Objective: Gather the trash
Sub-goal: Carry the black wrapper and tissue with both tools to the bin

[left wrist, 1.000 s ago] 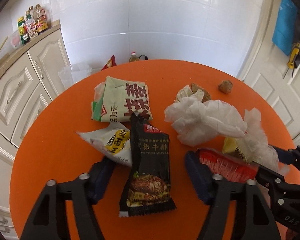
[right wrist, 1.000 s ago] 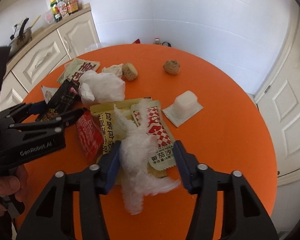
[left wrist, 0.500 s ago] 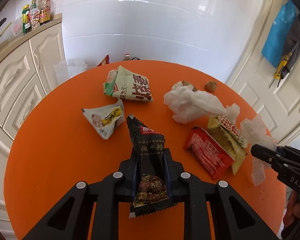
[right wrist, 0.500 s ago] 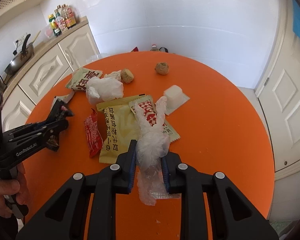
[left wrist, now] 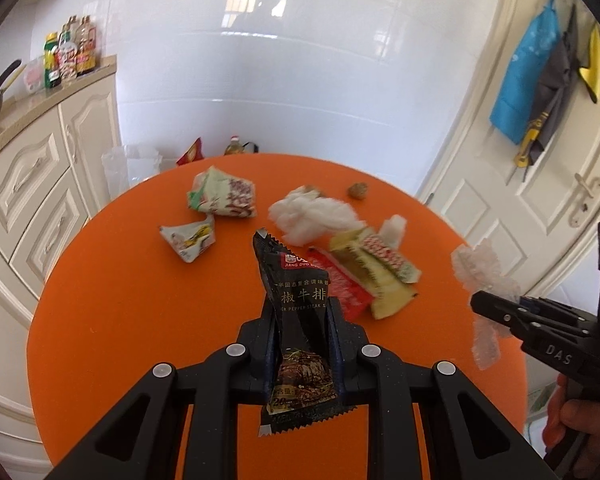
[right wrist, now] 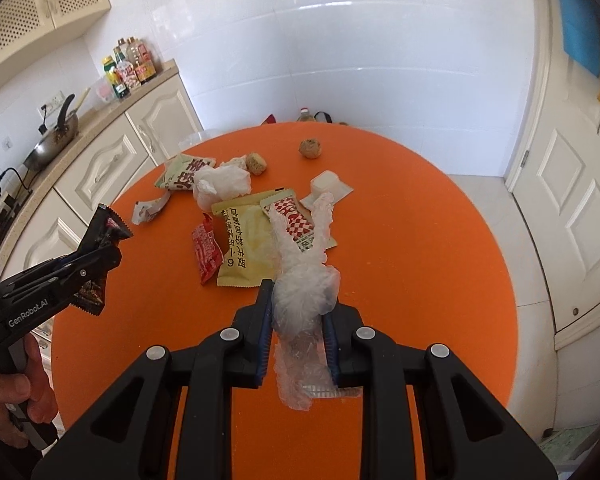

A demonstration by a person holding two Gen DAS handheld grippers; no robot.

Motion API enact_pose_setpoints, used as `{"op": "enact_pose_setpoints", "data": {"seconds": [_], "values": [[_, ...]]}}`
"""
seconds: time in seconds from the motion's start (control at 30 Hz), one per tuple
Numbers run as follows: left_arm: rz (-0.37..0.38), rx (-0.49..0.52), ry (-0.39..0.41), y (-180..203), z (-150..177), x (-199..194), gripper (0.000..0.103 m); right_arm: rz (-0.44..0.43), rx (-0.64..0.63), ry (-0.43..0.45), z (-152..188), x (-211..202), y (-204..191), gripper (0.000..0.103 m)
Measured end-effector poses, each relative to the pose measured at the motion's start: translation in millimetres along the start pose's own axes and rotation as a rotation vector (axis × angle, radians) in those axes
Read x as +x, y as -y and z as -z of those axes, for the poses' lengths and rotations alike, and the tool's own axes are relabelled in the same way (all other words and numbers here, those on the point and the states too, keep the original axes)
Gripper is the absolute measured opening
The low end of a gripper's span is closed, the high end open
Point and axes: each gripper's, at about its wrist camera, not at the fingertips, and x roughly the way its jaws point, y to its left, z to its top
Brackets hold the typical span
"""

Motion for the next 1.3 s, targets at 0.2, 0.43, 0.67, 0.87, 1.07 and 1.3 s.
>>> {"op": "enact_pose_setpoints", "data": {"seconds": [0.2,0.43,0.67,0.87,1.07,1.3], "values": [[0.073,0.043,0.051,22.6,7.8,-30.0,0.018,0.004,0.025,0.063,6.2,-39.9,11.8,0.022],[0.144,0.125,0.086,70.5,37.6,-61.8,0.018,0.031,0.071,0.138,15.9,-85.8,38.2,0.022],[0.259,0.233,0.063,140.8,39.9,-46.6,0.018,0.141,0.183,0.189,46.8,-136.8,95.5,0.022],[0.375,0.337,0.002,218.3,46.0,-14.9,0.018,0.262,0.328,0.195,89.1,-173.3,163.0,0.022],[0.458,0.428,-0.115,286.4,65.4,27.3,0.018,0.360,0.483,0.144,139.6,-181.3,232.2,0.022],[0.483,0.481,-0.300,336.3,88.2,95.3,0.018,0.375,0.609,0.057,179.1,-152.6,290.8,0.022]]}}
